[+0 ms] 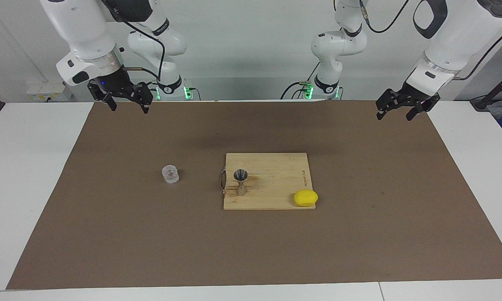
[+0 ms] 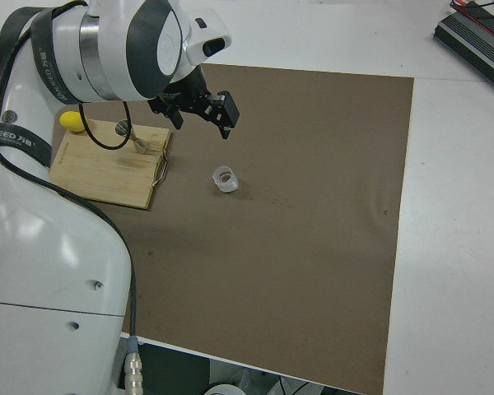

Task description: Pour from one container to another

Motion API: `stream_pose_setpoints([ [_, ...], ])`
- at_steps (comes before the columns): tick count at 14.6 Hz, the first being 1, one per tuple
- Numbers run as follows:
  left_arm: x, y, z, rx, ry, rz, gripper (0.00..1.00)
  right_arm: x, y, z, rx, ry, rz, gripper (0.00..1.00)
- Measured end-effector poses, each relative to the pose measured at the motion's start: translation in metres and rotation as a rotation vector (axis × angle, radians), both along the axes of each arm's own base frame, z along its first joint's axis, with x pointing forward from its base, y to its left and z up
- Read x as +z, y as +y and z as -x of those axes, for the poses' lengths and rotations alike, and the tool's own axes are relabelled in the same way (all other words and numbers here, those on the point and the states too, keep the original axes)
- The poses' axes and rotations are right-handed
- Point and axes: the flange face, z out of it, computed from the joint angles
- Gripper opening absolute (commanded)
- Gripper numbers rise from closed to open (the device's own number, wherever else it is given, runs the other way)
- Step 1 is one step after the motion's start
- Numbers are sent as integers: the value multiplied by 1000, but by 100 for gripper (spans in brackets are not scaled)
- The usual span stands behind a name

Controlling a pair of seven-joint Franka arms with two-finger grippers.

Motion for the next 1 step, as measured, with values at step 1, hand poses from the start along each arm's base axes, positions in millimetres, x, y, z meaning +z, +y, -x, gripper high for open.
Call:
stream_pose_setpoints([
  [1,0,0,0,0,0,0,100,0,0,0,0,0,0,100],
])
